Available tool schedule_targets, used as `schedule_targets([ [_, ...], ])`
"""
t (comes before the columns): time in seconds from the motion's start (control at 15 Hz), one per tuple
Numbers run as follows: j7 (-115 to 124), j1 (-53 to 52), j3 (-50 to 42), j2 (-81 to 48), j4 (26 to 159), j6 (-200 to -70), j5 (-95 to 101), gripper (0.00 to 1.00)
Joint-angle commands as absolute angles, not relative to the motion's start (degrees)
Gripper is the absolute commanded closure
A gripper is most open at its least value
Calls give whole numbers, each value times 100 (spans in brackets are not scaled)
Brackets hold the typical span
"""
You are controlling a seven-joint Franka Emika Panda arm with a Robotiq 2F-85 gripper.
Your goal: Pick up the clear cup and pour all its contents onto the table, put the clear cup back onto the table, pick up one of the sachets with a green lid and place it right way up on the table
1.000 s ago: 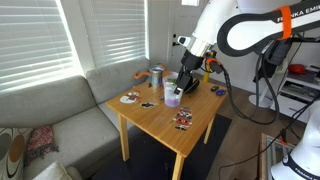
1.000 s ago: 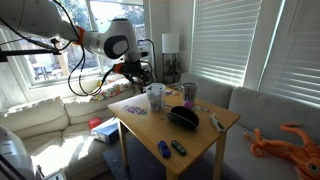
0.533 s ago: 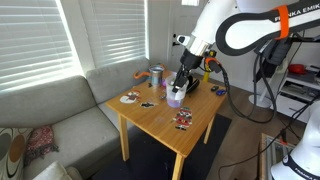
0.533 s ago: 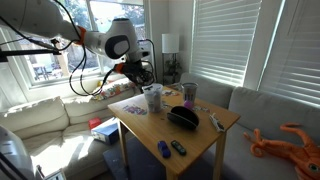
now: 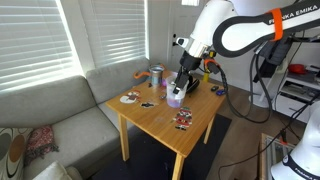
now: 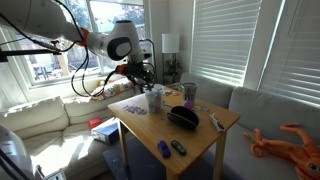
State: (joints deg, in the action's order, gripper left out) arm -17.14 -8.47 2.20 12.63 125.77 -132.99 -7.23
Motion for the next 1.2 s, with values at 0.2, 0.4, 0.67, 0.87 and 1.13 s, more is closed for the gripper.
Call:
schedule_targets([
  [0.2, -1742, -837, 230, 1188, 12508, -13444, -865, 1],
  [0.4, -1732, -830, 230, 1235, 12517, -13525, -837, 0],
  [0.67, -1776, -897, 227, 1185, 12508, -13610, -1052, 2],
  [0.87, -1792, -926, 236, 1169, 12506, -13608, -1191, 9],
  [1.13, -1742, -900, 235, 1151, 12506, -13491, -1156, 42],
])
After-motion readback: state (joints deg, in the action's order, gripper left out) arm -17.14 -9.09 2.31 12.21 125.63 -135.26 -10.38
